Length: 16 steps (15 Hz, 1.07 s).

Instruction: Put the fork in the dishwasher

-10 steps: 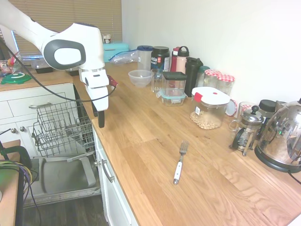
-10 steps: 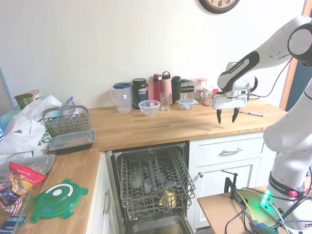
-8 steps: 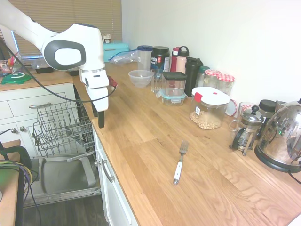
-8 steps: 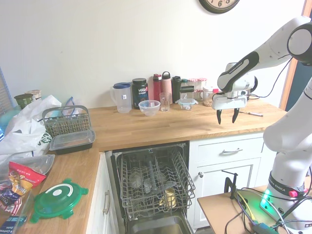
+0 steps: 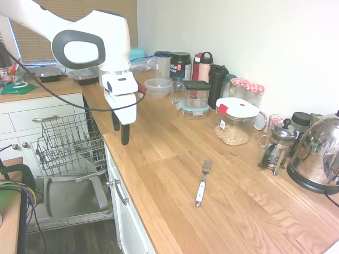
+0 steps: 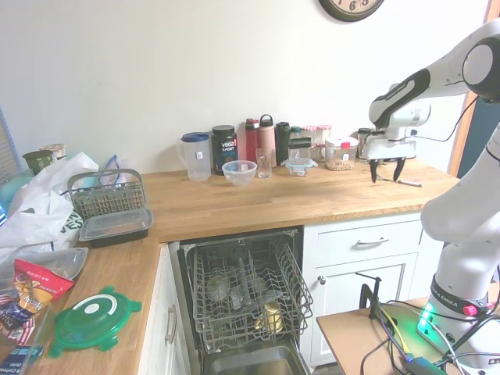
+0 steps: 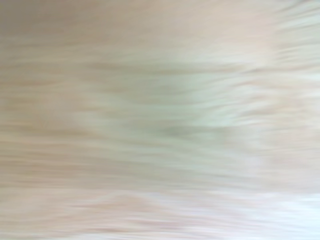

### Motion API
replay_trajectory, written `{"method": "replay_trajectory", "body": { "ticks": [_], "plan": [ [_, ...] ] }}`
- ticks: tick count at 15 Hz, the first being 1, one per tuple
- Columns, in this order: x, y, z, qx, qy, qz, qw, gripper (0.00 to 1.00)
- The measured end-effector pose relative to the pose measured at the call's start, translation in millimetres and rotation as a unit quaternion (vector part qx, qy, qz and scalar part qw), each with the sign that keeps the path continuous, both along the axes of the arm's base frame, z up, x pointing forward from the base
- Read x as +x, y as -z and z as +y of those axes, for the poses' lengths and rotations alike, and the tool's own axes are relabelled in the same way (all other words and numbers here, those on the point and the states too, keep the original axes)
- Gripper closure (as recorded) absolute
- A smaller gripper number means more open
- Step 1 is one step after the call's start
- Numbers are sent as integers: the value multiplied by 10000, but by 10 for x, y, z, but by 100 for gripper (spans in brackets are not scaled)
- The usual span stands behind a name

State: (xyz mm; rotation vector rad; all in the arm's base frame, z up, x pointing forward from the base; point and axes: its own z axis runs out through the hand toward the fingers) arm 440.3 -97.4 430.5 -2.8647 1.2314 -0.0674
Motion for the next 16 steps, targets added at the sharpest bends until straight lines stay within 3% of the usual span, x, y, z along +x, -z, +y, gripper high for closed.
{"method": "replay_trajectory", "body": {
  "ticks": [7,11,13,16],
  "plan": [
    [548,-81,-936,-24,-364,224,9991,0],
    [876,-21,-1553,-223,-671,301,9970,0],
    [1021,99,-1756,-364,-1009,418,9934,0],
    [1227,396,-1796,-551,-1652,574,9830,0]
  ]
}}
